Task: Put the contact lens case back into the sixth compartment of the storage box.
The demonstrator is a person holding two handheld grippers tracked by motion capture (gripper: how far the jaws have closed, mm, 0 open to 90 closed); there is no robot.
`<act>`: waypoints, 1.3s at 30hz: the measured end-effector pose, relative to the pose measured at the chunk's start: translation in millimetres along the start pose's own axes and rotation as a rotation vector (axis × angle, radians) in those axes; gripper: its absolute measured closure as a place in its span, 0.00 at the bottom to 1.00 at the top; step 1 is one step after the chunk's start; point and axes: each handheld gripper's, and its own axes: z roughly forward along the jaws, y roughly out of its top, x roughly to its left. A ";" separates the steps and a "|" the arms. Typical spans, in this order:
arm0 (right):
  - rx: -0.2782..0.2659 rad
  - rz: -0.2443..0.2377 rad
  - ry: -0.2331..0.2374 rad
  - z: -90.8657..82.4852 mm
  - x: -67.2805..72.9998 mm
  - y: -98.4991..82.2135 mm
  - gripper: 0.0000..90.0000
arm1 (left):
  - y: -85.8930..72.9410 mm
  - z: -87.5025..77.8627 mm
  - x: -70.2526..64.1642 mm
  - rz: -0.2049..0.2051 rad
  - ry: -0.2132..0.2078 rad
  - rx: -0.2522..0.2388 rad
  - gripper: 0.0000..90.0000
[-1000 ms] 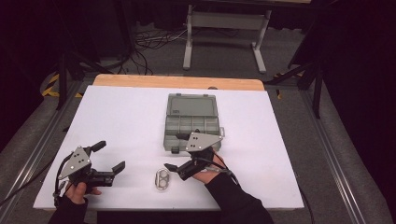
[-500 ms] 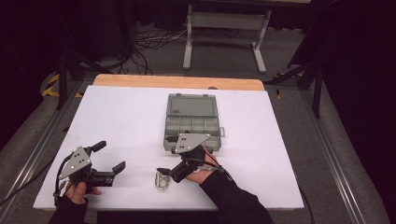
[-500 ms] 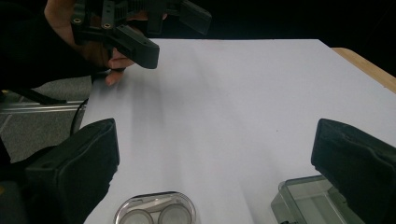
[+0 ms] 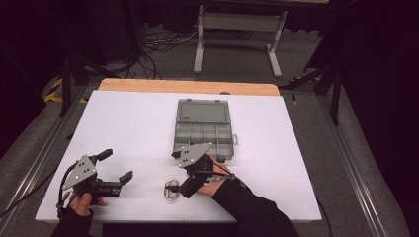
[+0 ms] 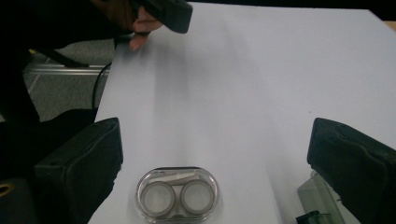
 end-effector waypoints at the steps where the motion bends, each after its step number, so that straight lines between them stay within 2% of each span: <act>1: 0.000 0.000 0.000 0.0 0.0 0.0 0.05 | 0.0 0.0 0.0 0.000 0.000 0.000 0.00; 7: 0.088 -0.025 0.036 6.8 1.1 1.2 0.05 | 0.3 0.2 -0.9 0.006 0.000 0.002 0.00; 10: 0.102 -0.027 0.044 8.8 1.4 1.4 0.05 | 0.2 0.4 -1.0 0.006 0.000 0.002 0.00; 11: 0.128 -0.029 0.051 12.0 2.7 1.3 0.05 | 0.6 -0.3 -0.5 0.008 -0.006 0.015 0.00; 14: 0.147 -0.037 0.064 14.9 3.5 0.8 0.05 | 0.3 0.1 -0.9 0.006 0.002 0.001 0.00; 26: 0.222 -0.048 0.074 22.2 6.4 -0.2 0.07 | 0.6 0.0 -1.6 0.010 0.001 0.003 0.00; 28: 0.247 -0.037 0.085 23.8 7.2 -1.4 0.07 | 0.8 -0.4 -1.4 0.011 -0.004 0.014 0.00; 39: 0.306 -0.022 0.103 31.0 7.3 -3.4 0.09 | 0.3 0.5 -2.1 0.014 -0.003 0.016 0.00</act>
